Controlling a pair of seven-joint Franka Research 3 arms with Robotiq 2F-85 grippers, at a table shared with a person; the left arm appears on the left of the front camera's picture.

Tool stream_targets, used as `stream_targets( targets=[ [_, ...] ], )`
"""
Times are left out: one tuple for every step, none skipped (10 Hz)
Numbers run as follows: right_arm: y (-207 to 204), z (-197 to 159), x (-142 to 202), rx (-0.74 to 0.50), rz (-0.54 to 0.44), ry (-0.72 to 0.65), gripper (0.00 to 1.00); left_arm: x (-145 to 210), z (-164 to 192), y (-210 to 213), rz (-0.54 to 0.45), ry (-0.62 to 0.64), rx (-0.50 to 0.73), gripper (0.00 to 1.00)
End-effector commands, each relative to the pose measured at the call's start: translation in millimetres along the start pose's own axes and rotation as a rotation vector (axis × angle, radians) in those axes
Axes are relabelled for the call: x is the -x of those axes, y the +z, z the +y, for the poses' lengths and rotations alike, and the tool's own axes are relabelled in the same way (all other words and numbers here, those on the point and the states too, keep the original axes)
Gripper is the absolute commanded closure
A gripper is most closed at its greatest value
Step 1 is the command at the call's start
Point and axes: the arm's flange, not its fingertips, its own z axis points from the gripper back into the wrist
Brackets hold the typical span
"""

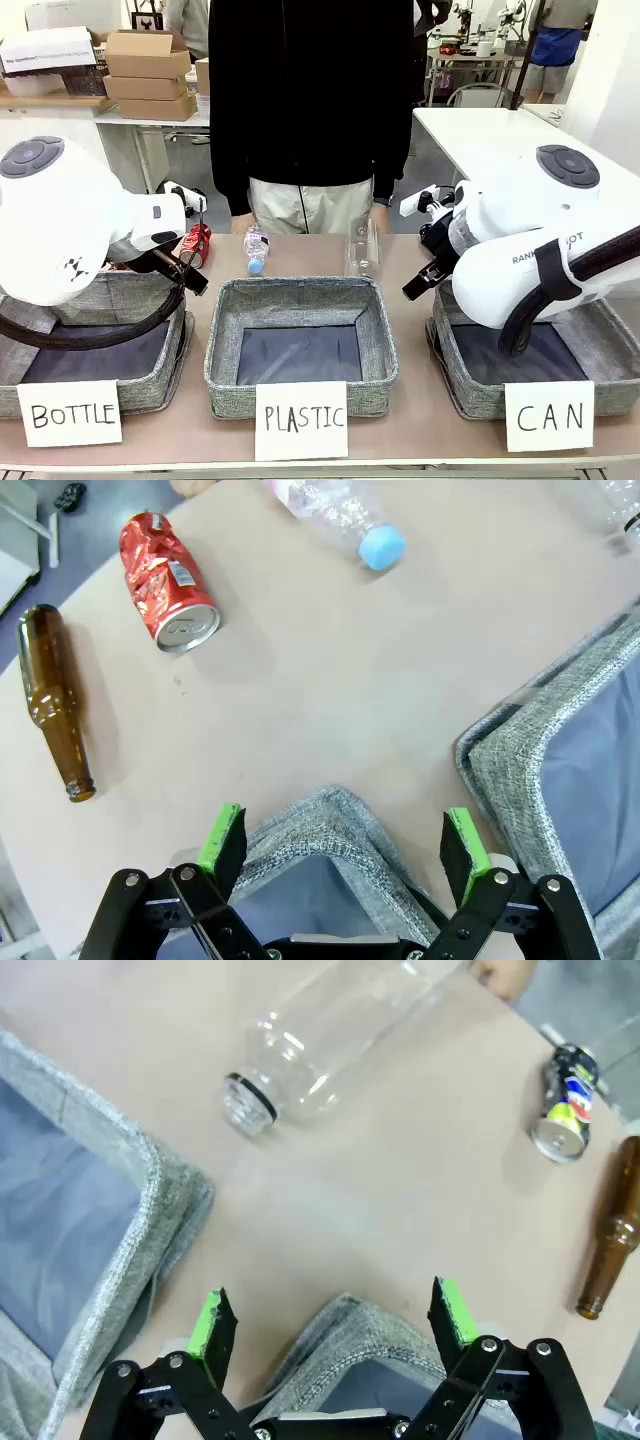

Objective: Sort the can waste into the basket.
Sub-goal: Pick up the can waste from the table and place it in the right Fabric basket.

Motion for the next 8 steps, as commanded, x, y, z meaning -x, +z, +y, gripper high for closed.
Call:
stream_targets(
  targets=[
    [0.0,0.0,-0.1,0.000,0.000,0.000,0.00,0.0,0.0,0.0,0.000,0.000,0.000,0.00],
    [0.0,0.0,-0.1,0.000,0.000,0.000,0.00,0.0,0.0,0.0,0.000,0.000,0.000,0.00],
    [0.0,0.0,-0.1,0.000,0.000,0.000,0.00,0.0,0.0,0.0,0.000,0.000,0.000,0.00],
    [0.0,0.0,-0.1,0.000,0.000,0.000,0.00,0.0,0.0,0.0,0.000,0.000,0.000,0.00],
    [0.0,0.0,-0.1,0.000,0.000,0.000,0.00,0.0,0.0,0.0,0.000,0.000,0.000,0.00],
    [0.0,0.0,-0.1,0.000,0.000,0.000,0.00,0.0,0.0,0.0,0.000,0.000,0.000,0.00],
    [0.0,0.0,-0.1,0.000,0.000,0.000,0.00,0.0,0.0,0.0,0.000,0.000,0.000,0.00],
    [0.0,0.0,-0.1,0.000,0.000,0.000,0.00,0.0,0.0,0.0,0.000,0.000,0.000,0.00]
  ],
)
